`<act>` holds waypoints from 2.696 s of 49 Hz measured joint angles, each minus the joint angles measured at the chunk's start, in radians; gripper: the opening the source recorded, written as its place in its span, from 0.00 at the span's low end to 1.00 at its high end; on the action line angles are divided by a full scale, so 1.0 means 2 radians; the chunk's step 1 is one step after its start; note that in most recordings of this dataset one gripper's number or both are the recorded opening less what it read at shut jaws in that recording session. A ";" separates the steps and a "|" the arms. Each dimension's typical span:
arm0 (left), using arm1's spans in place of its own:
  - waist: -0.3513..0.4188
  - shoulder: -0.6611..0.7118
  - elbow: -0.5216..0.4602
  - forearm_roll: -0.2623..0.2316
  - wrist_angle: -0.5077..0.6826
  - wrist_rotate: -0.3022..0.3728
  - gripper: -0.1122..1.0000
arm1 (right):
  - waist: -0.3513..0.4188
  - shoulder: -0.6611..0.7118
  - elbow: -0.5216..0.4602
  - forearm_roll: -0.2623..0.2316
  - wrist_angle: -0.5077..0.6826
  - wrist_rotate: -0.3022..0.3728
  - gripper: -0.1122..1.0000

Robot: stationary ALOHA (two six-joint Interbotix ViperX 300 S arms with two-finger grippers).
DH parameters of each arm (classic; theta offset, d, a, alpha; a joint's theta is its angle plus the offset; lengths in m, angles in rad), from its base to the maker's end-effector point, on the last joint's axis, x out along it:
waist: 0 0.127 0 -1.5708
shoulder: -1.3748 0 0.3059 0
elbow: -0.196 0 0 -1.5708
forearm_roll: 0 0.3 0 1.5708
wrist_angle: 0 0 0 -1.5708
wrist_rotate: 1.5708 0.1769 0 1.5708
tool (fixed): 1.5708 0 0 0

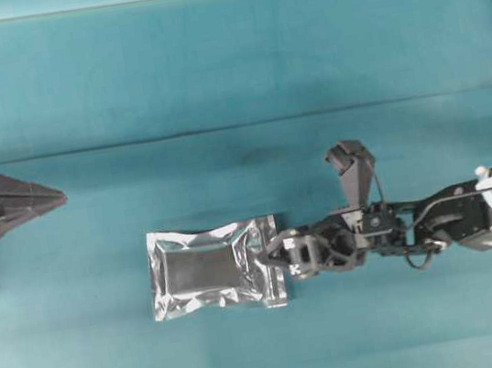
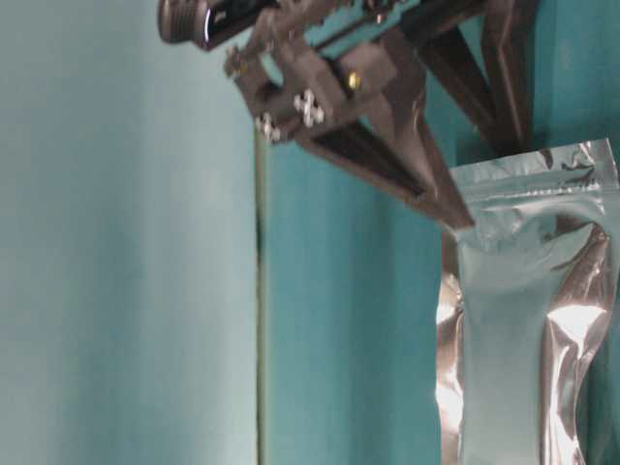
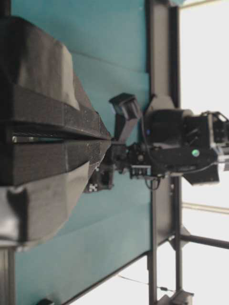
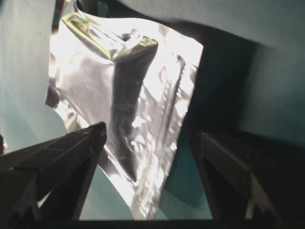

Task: Hand over the silver zip bag and make it stand upright.
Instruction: 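Close the right gripper on the bag's right edge, then lift the bag with the right gripper and hang it vertically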

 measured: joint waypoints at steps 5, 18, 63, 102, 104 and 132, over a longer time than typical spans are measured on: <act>0.000 0.000 0.000 0.001 0.002 0.002 0.09 | -0.002 0.010 -0.013 0.000 0.000 -0.001 0.91; 0.000 -0.002 0.002 0.000 0.002 0.008 0.09 | -0.006 0.033 -0.048 0.002 0.010 -0.001 0.90; 0.001 -0.034 0.011 0.000 0.002 -0.001 0.09 | -0.097 -0.120 -0.091 -0.051 0.311 -0.191 0.10; -0.001 -0.039 0.012 0.001 0.032 -0.001 0.09 | -0.138 -0.069 -0.401 -0.101 0.851 -0.479 0.10; -0.001 -0.039 0.012 0.001 0.033 -0.001 0.09 | -0.137 -0.065 -0.412 -0.111 0.862 -0.482 0.10; 0.000 -0.037 0.018 0.001 0.055 -0.016 0.09 | -0.112 -0.032 -0.464 -0.239 0.897 -0.574 0.10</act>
